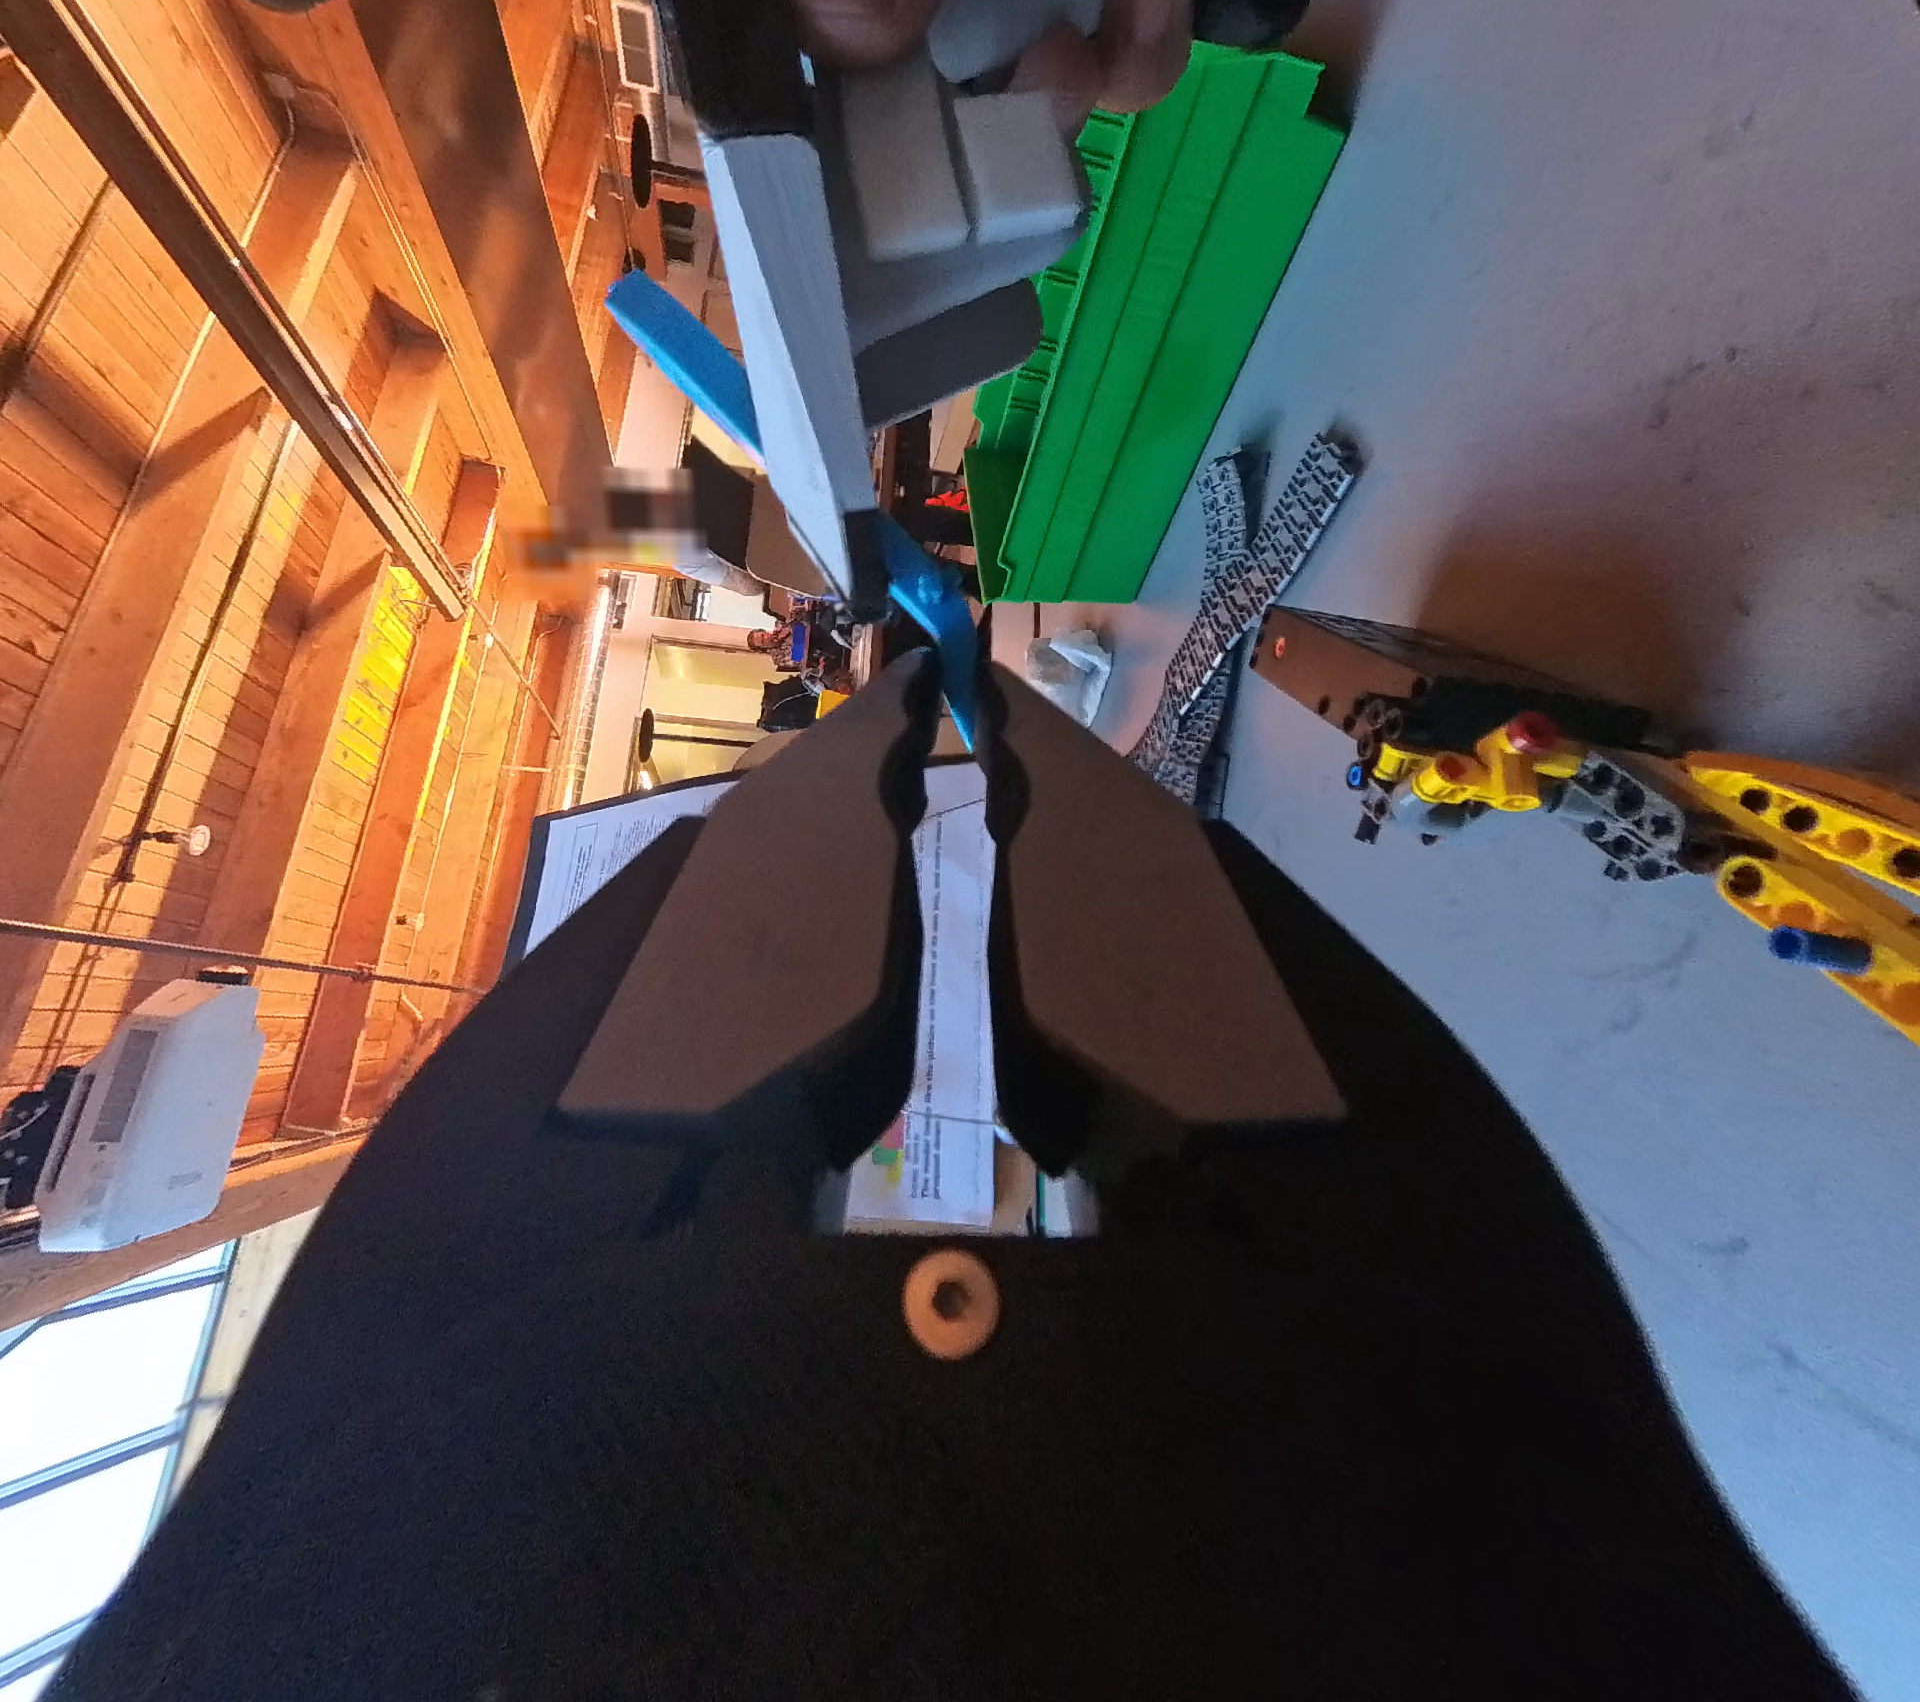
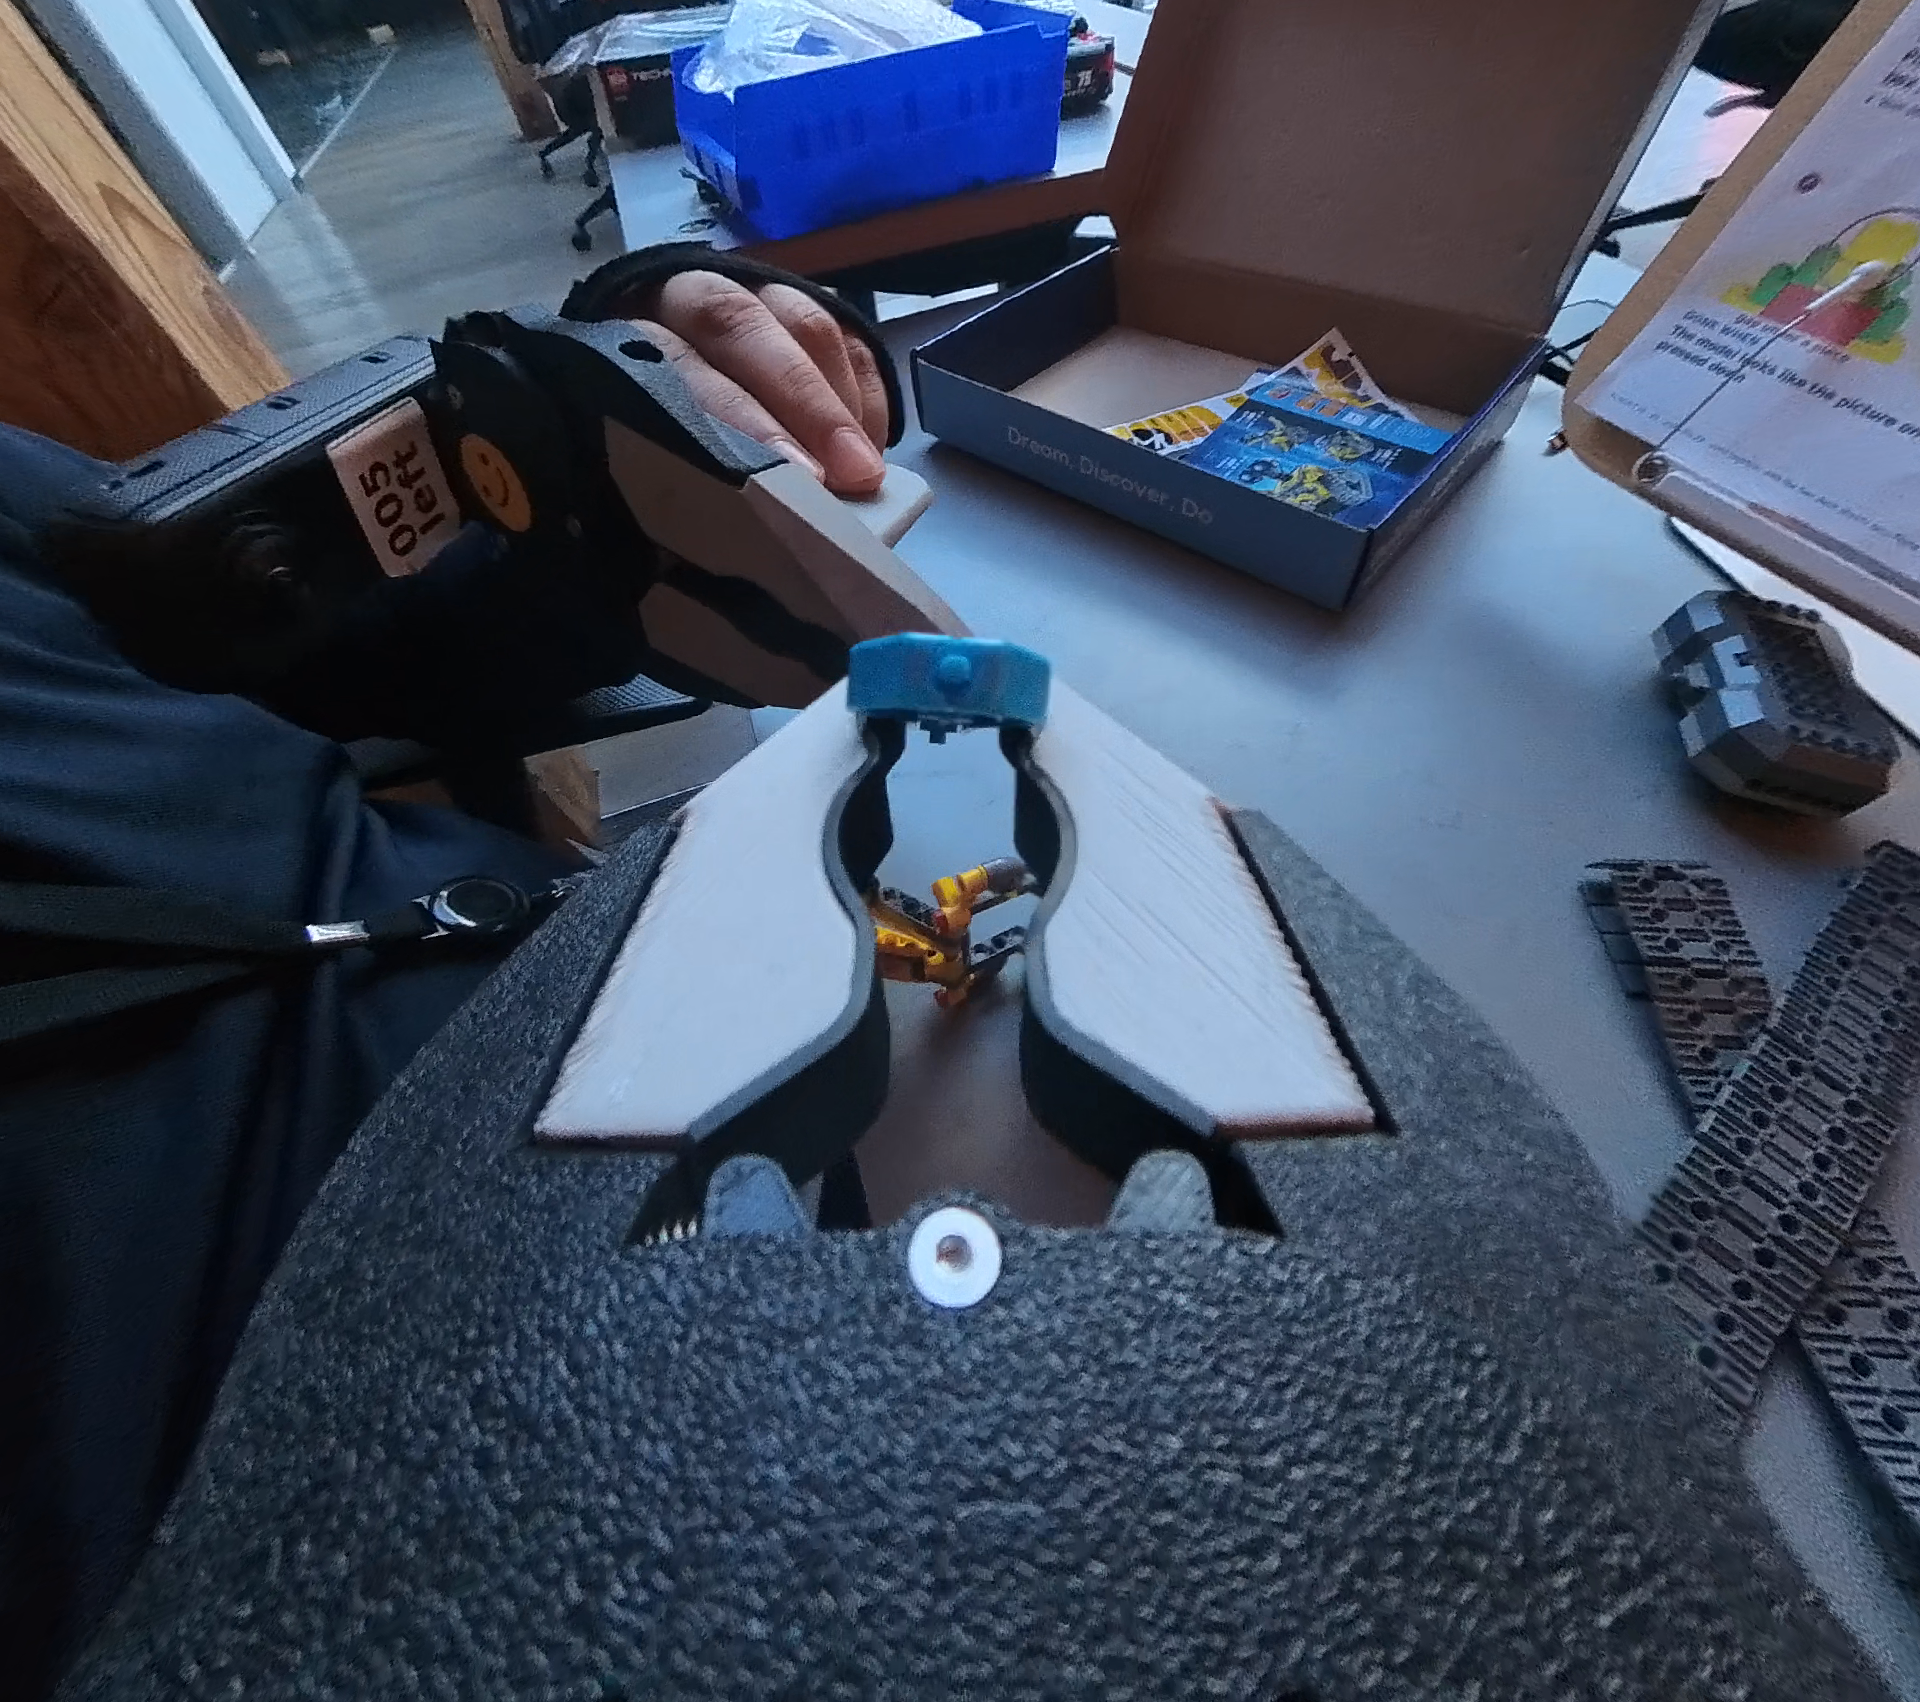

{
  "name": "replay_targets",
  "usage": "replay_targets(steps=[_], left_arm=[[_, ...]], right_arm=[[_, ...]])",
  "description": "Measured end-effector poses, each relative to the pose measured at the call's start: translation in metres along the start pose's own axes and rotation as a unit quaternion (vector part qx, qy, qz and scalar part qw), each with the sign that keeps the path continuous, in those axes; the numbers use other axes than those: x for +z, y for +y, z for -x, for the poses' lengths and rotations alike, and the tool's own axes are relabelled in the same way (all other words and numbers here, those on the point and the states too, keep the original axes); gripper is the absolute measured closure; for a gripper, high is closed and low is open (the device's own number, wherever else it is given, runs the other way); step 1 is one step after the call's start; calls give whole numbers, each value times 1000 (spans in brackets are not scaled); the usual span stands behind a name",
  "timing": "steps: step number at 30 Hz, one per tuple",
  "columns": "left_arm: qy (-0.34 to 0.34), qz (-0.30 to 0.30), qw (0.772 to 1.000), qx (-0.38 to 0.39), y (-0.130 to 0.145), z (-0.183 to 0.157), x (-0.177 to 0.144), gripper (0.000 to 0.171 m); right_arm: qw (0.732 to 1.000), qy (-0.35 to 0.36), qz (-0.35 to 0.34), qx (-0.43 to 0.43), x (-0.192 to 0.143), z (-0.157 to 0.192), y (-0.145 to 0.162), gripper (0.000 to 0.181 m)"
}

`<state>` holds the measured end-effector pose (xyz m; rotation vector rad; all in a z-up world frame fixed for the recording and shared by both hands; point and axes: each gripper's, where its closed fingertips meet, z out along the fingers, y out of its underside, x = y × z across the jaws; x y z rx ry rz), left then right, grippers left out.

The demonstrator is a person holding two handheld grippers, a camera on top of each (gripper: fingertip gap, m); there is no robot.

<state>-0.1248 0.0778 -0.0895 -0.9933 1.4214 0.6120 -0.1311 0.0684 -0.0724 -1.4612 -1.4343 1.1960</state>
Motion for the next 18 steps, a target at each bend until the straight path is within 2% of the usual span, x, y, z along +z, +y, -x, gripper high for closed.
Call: replay_targets(steps=[13, 15, 18], left_arm=[[16, -9, 1000, 3, 1, -7, 0, 168], [0, -7, 1000, 6, 0, -4, 0, 167], [-23, -14, 1000, 0, -6, 4, -5, 164]], right_arm=[[1000, -19, 14, -8, 1, 3, 7, 171], [999, -15, 11, -41, 1, 4, 6, 172], [988, 18, -4, -154, -3, 12, -2, 172]])
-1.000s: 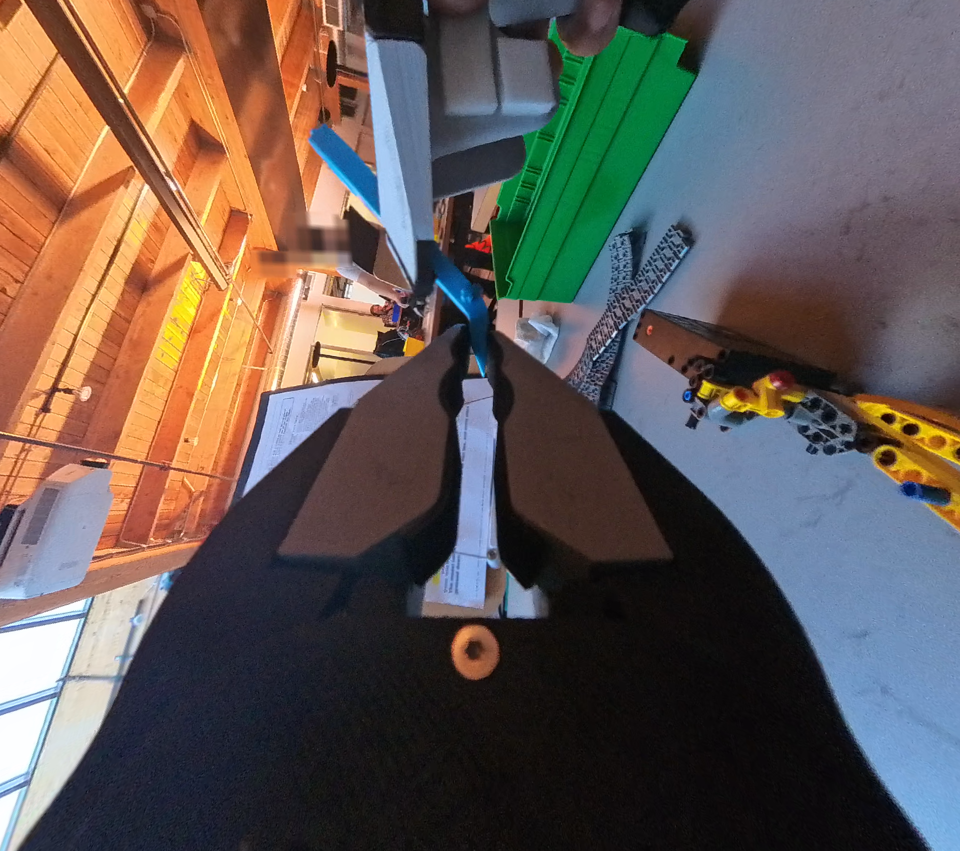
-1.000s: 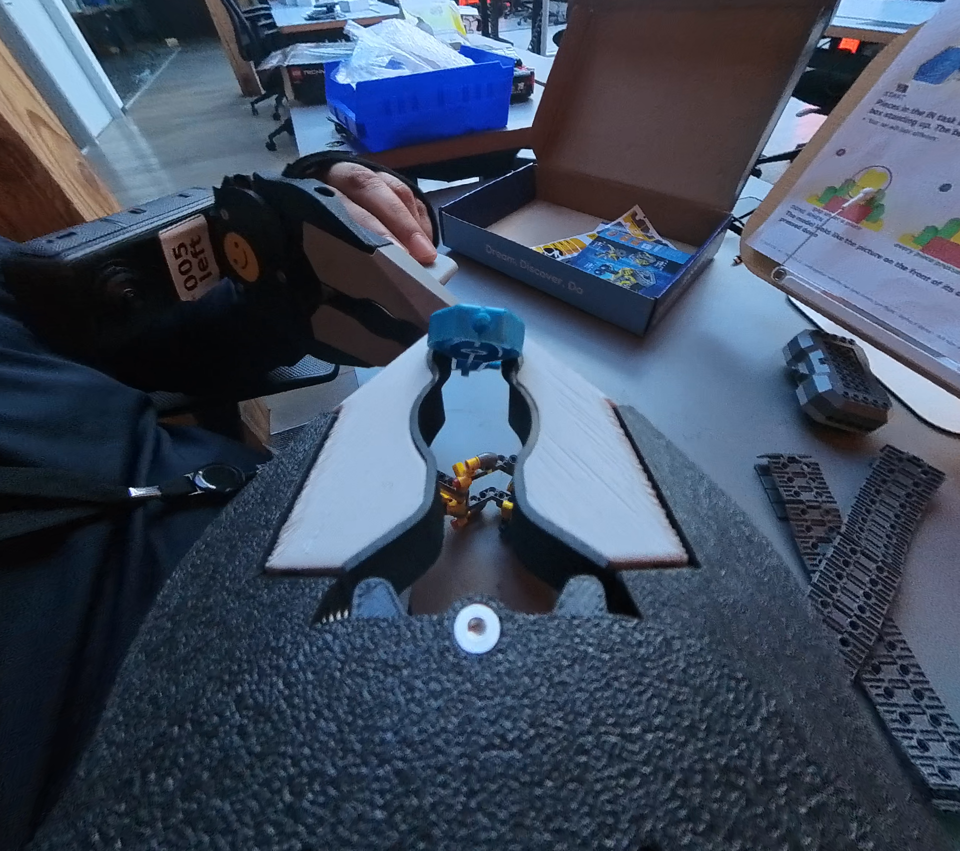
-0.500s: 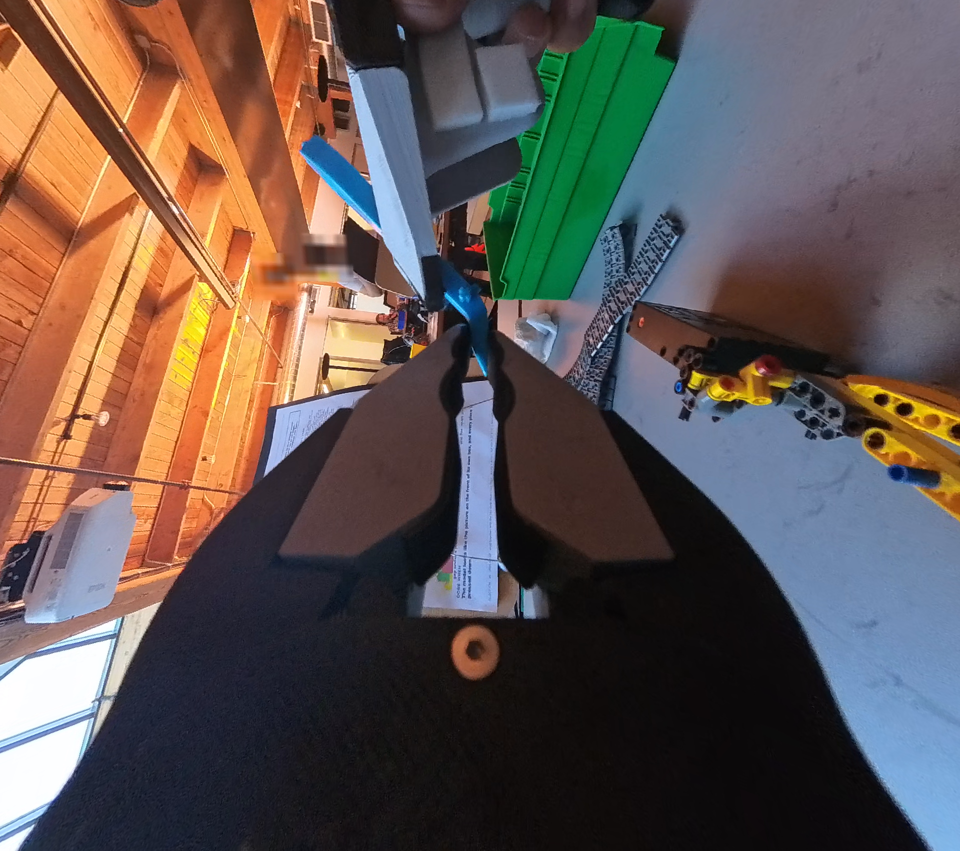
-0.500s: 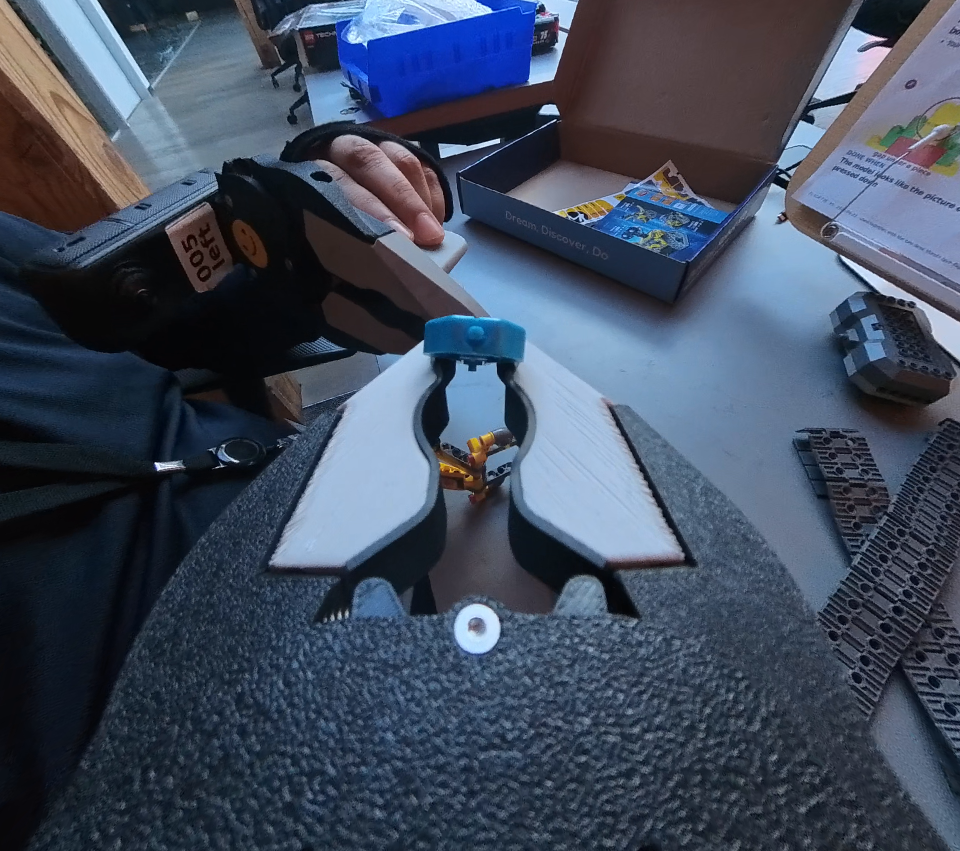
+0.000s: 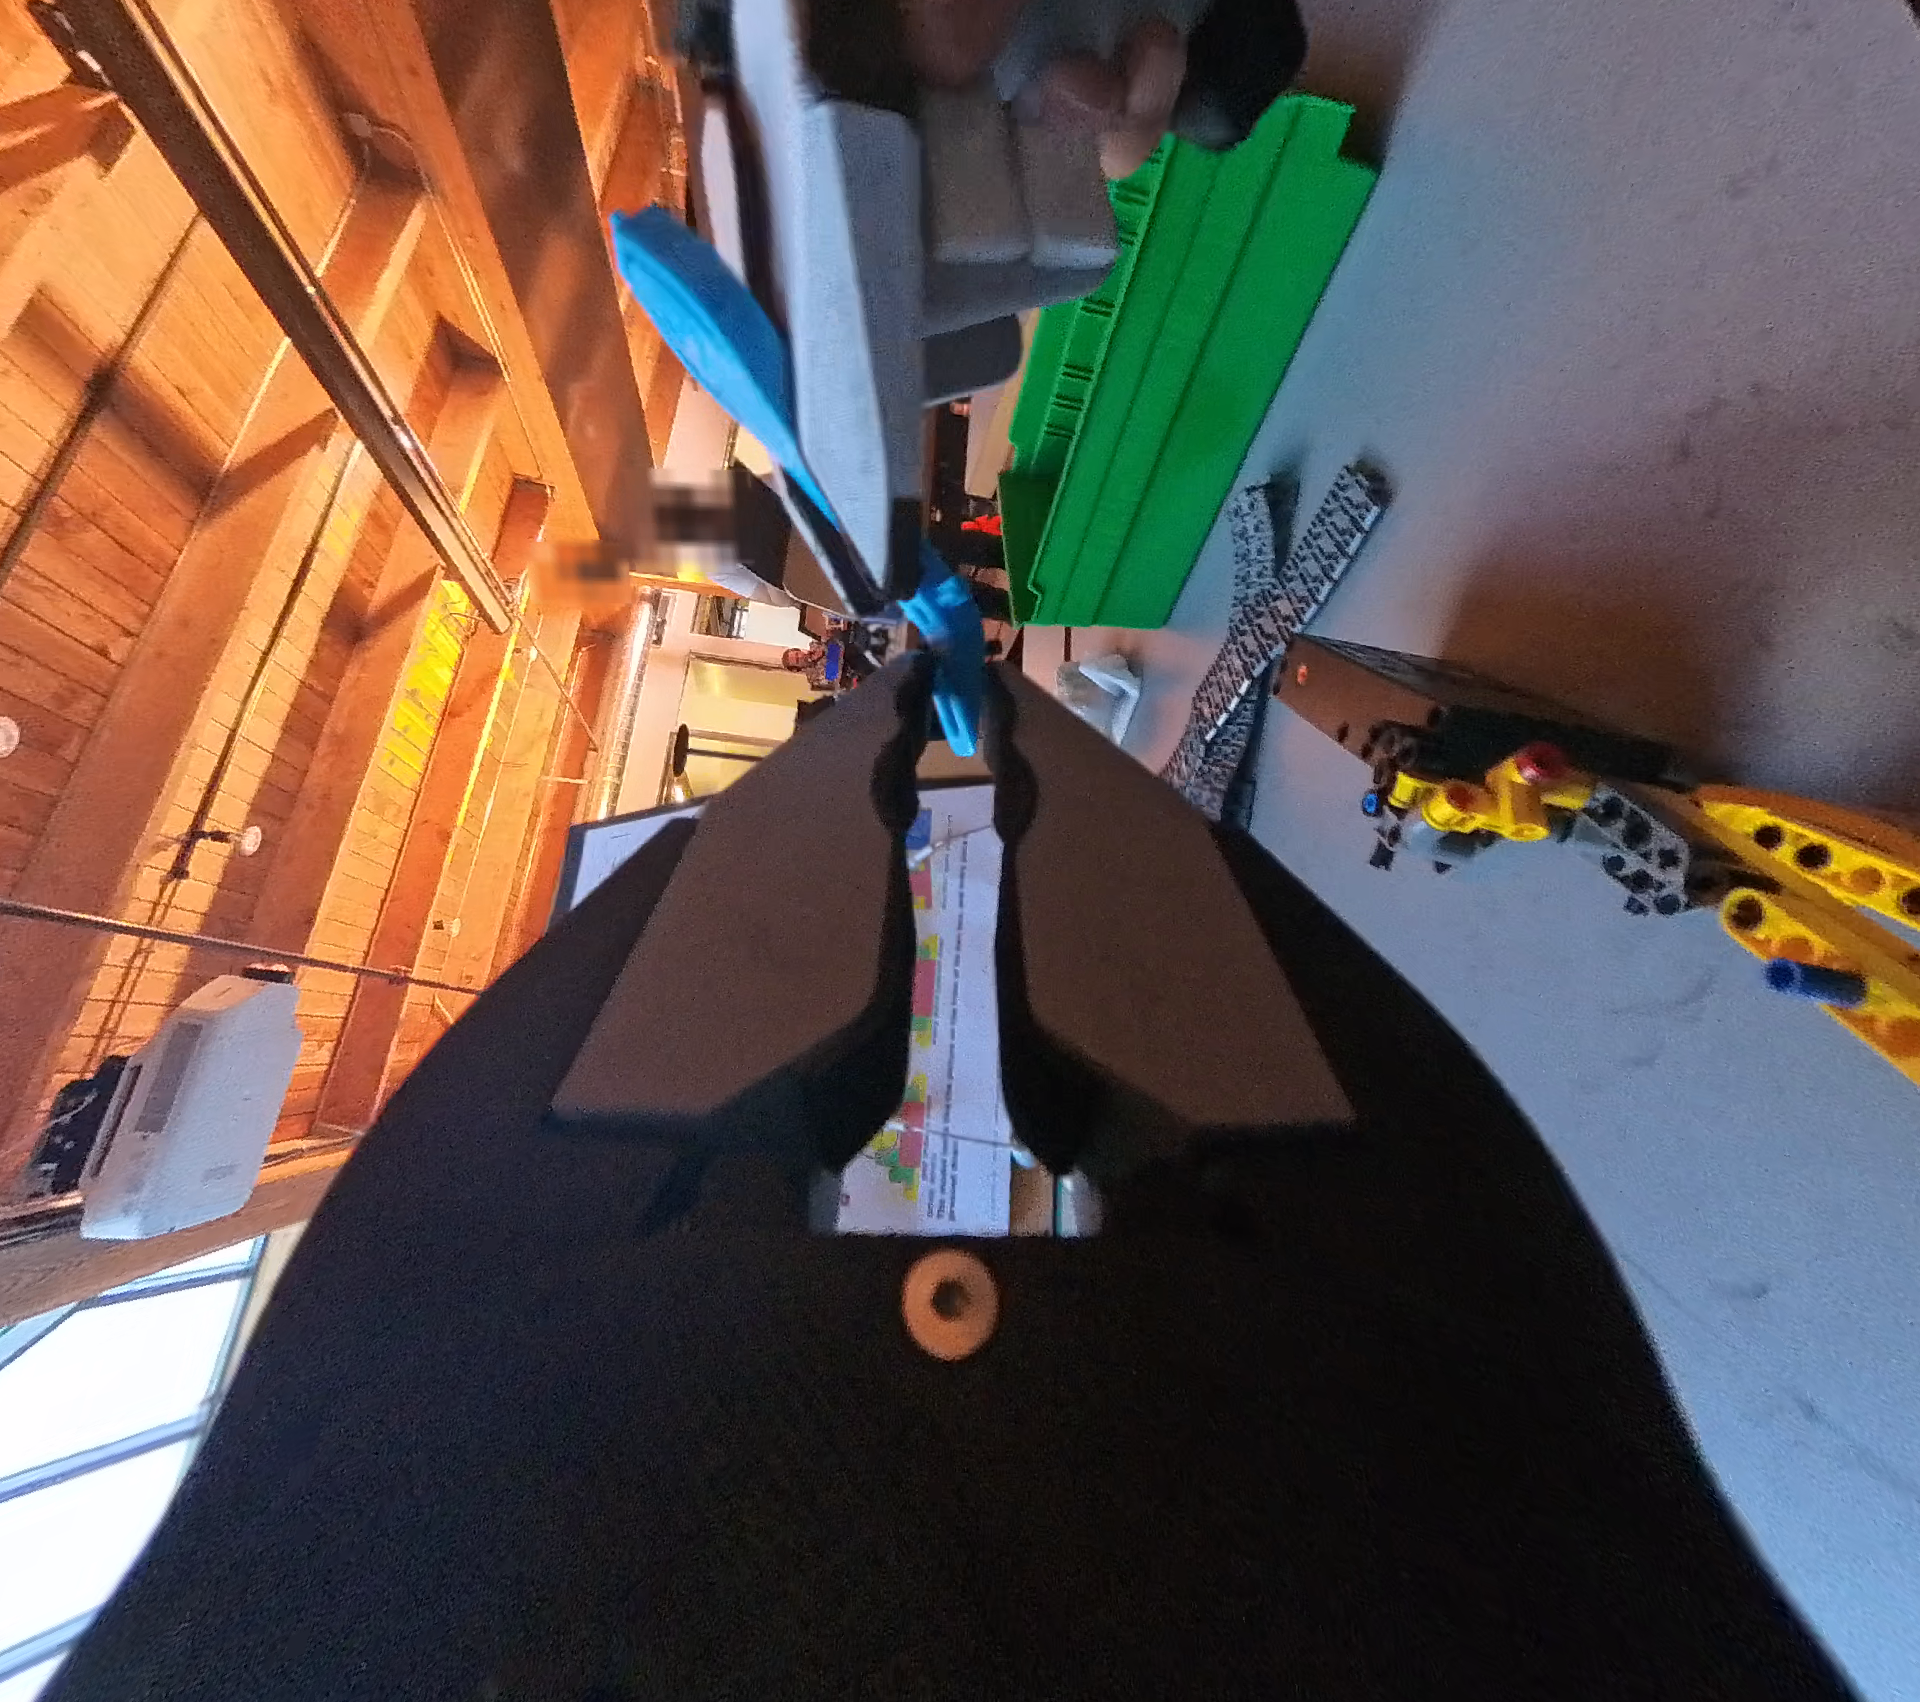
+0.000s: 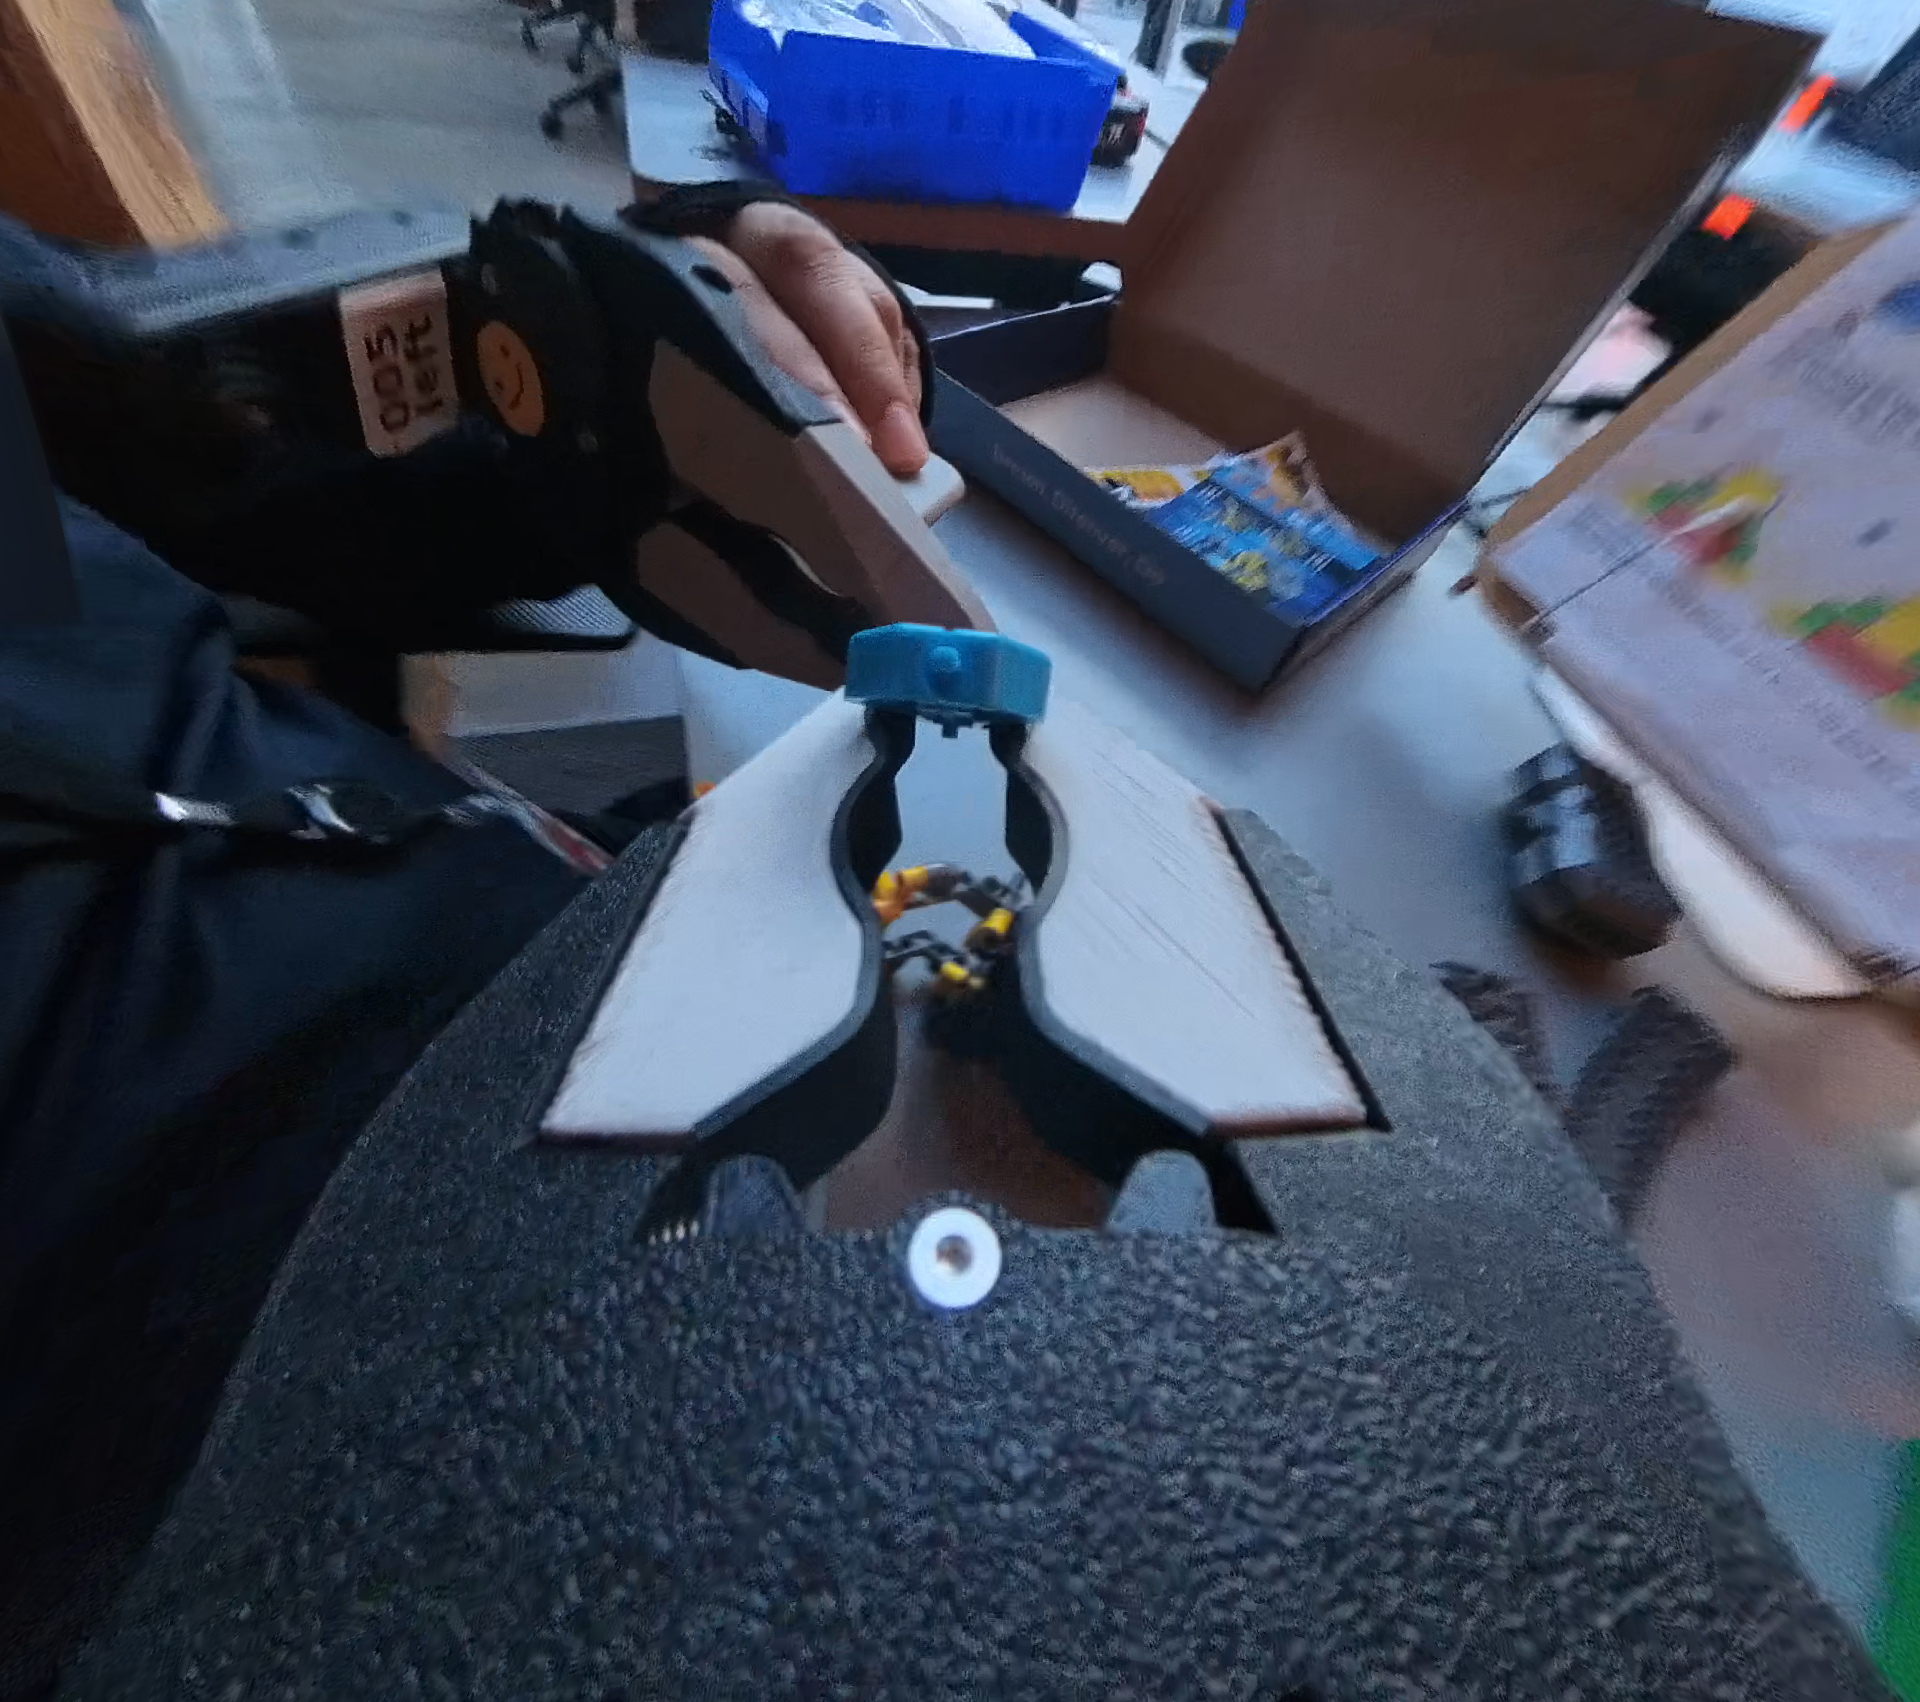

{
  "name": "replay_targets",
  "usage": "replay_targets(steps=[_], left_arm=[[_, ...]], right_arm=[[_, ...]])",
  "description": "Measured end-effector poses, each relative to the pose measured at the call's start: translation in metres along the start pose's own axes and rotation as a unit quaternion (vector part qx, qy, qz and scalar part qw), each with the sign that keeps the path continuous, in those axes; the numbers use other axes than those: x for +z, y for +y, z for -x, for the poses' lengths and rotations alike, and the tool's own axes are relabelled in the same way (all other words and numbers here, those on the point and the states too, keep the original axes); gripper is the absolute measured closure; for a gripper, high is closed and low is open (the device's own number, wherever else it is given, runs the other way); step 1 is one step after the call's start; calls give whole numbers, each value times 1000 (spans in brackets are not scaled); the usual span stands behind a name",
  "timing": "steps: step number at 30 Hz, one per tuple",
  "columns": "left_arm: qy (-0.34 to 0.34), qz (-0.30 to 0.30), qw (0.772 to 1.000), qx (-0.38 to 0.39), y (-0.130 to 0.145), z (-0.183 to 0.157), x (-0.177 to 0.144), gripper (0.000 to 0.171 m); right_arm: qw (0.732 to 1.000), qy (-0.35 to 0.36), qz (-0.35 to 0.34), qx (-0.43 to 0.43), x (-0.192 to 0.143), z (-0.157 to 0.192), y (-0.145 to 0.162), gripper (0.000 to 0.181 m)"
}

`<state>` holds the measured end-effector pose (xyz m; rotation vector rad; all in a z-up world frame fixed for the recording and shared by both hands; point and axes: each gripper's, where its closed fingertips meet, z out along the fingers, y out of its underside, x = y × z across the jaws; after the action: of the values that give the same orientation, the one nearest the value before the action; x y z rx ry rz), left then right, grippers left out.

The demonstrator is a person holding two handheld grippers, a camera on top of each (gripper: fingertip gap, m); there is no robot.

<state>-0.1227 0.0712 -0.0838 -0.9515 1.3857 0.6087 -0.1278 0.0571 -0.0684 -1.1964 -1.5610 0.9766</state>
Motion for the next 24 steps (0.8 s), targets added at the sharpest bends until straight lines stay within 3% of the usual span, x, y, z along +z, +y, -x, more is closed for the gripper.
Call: replay_targets(steps=[4, 8, 13, 15, 19, 22, 24], left_arm=[[-10, -19, 999, -31, -8, 14, -8, 144], [-23, -16, 999, -47, 4, 28, -19, 147], [4, -20, 995, -100, 13, 30, -23, 147], [30, -32, 989, -143, 12, 28, -23, 147], [94, -12, 974, -207, 28, 12, -17, 145], [146, 31, 958, -245, 49, -11, -9, 139], [187, 43, 940, -282, 59, -28, -3, 124]], right_arm=[[978, 103, -22, -178, -9, 3, -20, 172], [904, 252, -21, -345, -19, -5, -37, 172], [882, 304, -38, -357, -23, -10, -46, 172], [901, 287, -67, -317, -24, -10, -48, 172], [969, 206, -118, -66, -26, -36, -35, 172], [980, 144, -119, 61, -25, -47, -15, 172], [981, 136, -96, 101, -25, -49, 0, 172]])
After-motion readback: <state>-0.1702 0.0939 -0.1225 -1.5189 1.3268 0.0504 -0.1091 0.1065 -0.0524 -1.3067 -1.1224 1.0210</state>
